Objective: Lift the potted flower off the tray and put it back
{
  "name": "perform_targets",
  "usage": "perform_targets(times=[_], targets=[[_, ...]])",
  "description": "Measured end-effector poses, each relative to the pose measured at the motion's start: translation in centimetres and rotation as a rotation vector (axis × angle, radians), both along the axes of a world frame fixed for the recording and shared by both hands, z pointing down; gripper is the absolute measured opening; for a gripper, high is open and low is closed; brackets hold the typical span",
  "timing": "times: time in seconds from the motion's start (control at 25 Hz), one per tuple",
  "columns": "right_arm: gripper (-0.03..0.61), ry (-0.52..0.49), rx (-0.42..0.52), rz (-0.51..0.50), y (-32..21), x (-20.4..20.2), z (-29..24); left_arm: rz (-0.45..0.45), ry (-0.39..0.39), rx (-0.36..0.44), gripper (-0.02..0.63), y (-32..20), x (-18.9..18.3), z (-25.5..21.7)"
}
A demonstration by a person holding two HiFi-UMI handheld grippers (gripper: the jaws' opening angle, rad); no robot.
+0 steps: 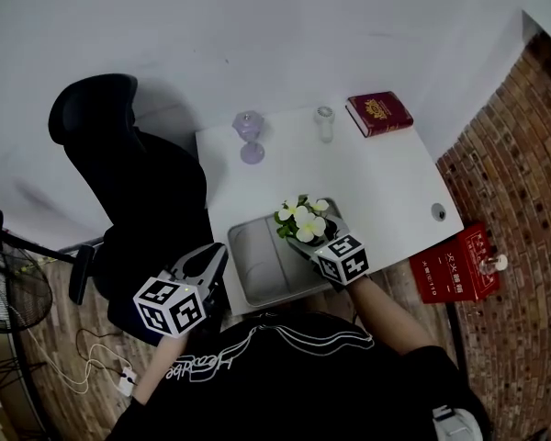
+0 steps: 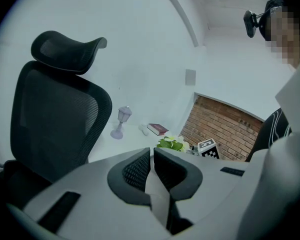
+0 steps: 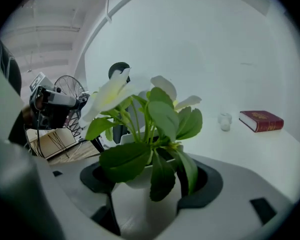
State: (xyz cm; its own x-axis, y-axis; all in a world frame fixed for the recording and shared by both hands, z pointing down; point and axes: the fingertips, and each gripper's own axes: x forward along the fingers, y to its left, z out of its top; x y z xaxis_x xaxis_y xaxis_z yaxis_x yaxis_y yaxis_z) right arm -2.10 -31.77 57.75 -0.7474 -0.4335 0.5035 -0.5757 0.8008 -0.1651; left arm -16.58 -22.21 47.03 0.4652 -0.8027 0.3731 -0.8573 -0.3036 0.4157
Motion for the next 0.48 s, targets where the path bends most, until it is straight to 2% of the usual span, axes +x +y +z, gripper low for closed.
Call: perform_targets(times=[0.24, 0.48], targets=[[0.35, 0.044, -0.033, -0.011, -0.8, 0.0, 3.2, -0.043, 0.019, -0.017, 0.046, -0.2, -0.9, 1.5], [0.35, 0.087, 0.01, -0.053, -0.6, -0.4, 3.5, -0.06, 0.039, -0.034, 0.046, -0.7, -1.2, 2.5]])
